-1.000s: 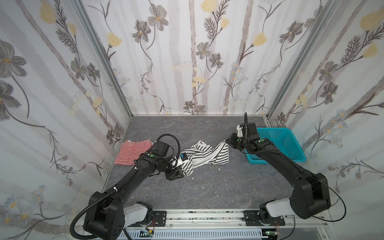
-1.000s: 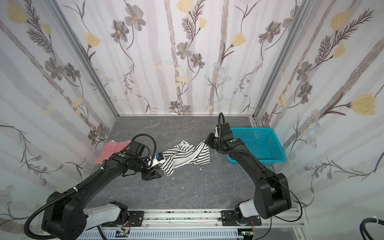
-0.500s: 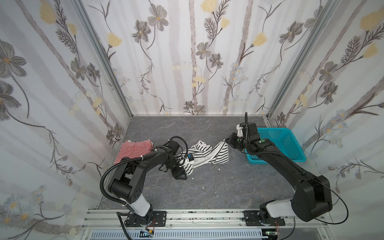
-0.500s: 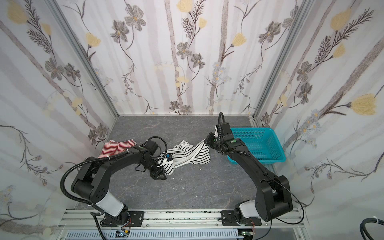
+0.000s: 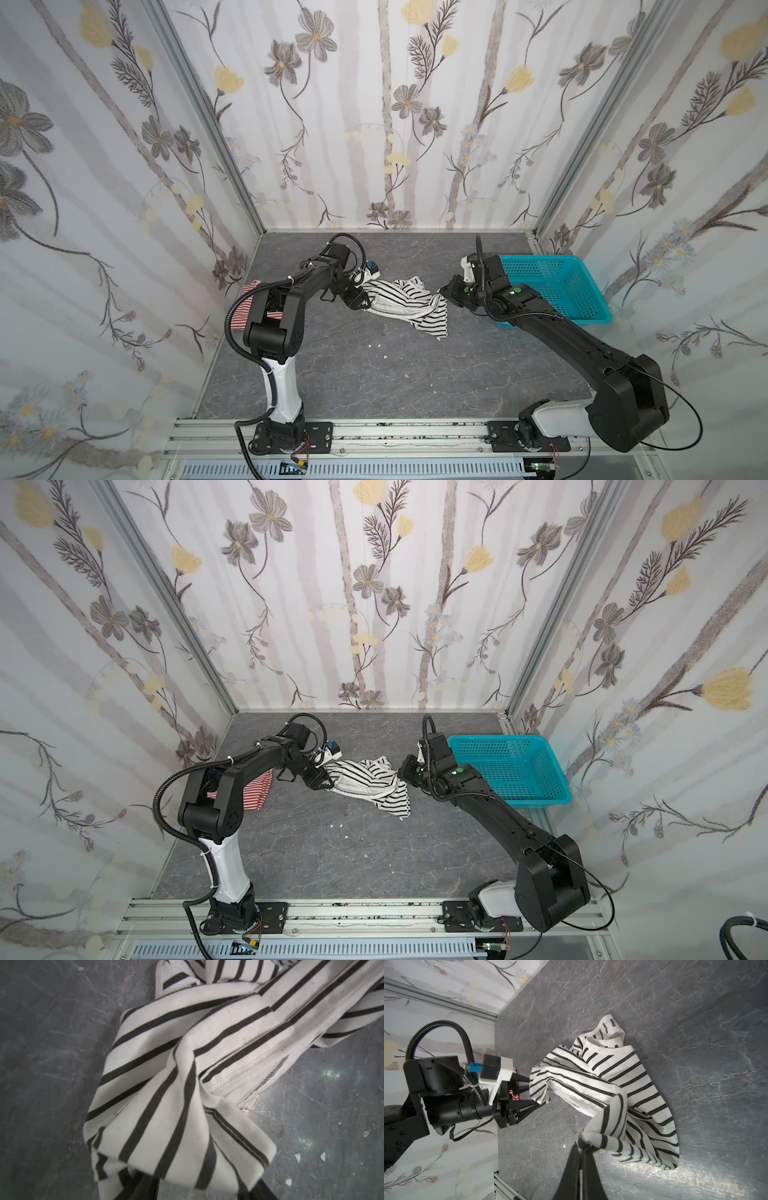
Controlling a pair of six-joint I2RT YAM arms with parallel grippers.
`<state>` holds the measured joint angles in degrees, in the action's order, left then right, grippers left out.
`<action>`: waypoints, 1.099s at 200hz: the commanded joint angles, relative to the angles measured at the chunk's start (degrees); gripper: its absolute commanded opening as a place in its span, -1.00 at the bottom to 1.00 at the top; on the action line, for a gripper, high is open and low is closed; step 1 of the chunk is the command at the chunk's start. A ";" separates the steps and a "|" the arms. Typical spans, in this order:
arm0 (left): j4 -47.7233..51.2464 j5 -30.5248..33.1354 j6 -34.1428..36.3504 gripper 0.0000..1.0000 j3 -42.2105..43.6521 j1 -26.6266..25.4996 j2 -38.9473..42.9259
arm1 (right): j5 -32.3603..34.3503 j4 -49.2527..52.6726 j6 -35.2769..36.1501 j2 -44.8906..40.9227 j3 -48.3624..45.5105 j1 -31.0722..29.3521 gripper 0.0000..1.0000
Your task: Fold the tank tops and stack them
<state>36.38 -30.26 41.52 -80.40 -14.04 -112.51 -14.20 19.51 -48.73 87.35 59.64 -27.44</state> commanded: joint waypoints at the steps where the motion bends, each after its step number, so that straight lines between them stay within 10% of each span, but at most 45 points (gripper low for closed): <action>1: 0.24 -0.32 -1.16 0.13 -1.37 1.03 -0.03 | 2.14 -3.30 -1.86 -0.18 -0.84 -0.42 -1.00; 96: -2.88 -2.93 -4.43 0.12 16.51 2.89 16.78 | 1.36 -5.72 -3.39 -0.12 -2.62 -0.60 -1.00; 220: -28.13 12.52 -13.89 0.10 31.51 -3.27 18.99 | 1.36 -6.15 -3.30 0.06 -2.42 -0.50 -1.00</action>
<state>14.63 -20.01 29.69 -51.22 -15.94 -94.30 -12.99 15.25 -51.62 87.44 57.01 -28.01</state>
